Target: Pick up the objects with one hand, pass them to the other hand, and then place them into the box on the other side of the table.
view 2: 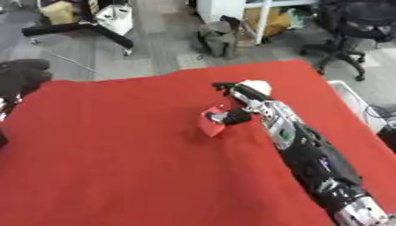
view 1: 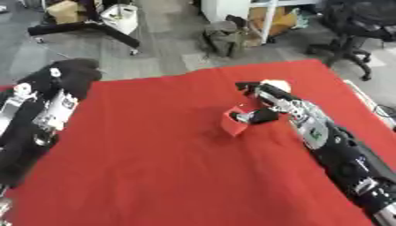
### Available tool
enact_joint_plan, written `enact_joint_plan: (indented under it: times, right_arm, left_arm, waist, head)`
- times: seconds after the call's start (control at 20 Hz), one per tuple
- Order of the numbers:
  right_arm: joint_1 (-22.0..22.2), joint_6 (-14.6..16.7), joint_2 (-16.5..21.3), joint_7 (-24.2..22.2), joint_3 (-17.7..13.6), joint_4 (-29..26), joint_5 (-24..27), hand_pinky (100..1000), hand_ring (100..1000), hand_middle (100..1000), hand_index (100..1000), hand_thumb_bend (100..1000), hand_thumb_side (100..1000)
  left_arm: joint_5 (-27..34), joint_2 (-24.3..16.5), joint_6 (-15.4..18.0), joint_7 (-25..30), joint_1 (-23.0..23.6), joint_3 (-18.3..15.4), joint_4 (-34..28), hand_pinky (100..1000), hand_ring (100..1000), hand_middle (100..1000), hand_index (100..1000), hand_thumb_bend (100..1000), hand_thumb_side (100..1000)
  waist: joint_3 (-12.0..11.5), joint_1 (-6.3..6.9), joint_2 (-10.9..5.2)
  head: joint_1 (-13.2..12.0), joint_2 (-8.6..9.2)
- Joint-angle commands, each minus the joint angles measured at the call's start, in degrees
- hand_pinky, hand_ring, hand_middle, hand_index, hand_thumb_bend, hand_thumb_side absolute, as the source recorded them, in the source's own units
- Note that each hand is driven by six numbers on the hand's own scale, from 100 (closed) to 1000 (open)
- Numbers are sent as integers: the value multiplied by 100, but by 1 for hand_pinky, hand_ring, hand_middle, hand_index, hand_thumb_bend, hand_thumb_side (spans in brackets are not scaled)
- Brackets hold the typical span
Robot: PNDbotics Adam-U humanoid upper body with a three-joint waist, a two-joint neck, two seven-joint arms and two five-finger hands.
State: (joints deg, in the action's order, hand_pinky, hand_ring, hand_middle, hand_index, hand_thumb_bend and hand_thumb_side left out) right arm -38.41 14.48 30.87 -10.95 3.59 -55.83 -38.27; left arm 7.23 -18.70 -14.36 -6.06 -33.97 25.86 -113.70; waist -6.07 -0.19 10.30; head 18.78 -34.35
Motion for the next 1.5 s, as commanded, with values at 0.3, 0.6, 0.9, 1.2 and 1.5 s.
enact_joint_plan:
  times: [0.3, 0.6, 0.9, 1.2, 1.5]
  right_arm:
    - [-281, 613, -56, 520, -33, 959, -460, 1000, 827, 755, 994, 357, 559]
    - [-302, 1050, -130, 525, 22, 958, -408, 1000, 808, 714, 985, 350, 556]
    - [-311, 1431, -169, 243, 160, 480, -115, 1000, 760, 593, 918, 216, 366]
    - [-274, 1548, -176, 505, 137, 7, 226, 958, 658, 452, 743, 132, 229]
    - [-183, 1589, -133, 1054, 192, -694, 774, 942, 627, 418, 708, 128, 219]
  left_arm:
    - [15, -150, 700, -46, 142, 76, -89, 1000, 858, 821, 720, 242, 717]
    - [38, -220, 1237, -106, 316, 153, -89, 1000, 859, 821, 721, 238, 723]
    - [46, -242, 1454, -143, 393, 188, -89, 1000, 859, 822, 722, 237, 724]
    - [57, -248, 1452, -167, 412, 172, -89, 1000, 859, 822, 722, 237, 725]
    - [53, -268, 1356, -278, 491, 155, -89, 1000, 859, 822, 718, 230, 736]
  waist:
    - [-2, 1, -60]
    - [20, 1, -59]
    - [34, 1, -69]
    - [54, -5, -89]
    - [108, -18, -120]
  head:
    - [36, 89]
    - [40, 90]
    - [45, 88]
    - [31, 82]
    - [-151, 56]
